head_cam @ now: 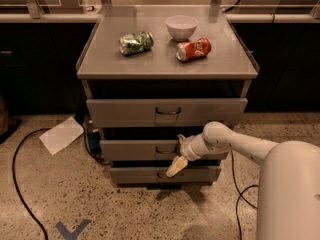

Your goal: Open middle drawer

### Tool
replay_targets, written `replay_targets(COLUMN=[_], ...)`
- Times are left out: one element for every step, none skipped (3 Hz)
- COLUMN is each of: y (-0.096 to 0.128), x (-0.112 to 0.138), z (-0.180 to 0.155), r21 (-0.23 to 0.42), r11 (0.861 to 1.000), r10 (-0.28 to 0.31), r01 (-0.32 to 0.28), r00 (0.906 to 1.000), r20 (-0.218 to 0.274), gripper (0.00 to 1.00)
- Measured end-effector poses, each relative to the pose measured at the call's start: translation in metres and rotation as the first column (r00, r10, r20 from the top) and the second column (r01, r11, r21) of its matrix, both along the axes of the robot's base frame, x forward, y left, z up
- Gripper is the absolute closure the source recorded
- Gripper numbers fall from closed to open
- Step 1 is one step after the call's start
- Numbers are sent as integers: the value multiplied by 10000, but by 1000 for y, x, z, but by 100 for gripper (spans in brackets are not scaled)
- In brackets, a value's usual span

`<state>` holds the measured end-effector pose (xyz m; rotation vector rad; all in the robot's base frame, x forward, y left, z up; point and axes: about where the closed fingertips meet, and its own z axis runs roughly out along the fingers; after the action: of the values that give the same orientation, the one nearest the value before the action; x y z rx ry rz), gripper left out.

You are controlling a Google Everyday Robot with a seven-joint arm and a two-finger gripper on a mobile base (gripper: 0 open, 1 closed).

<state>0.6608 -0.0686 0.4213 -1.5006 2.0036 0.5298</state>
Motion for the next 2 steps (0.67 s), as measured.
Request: replay_targets(y=[4,5], x=[-12,-12], z=[4,3], r21=[228,275], r11=[9997,9995], r10=[123,159], r01=[-117,-151], r00=[9996,9995], r20=[-250,-263], gripper=[0,0])
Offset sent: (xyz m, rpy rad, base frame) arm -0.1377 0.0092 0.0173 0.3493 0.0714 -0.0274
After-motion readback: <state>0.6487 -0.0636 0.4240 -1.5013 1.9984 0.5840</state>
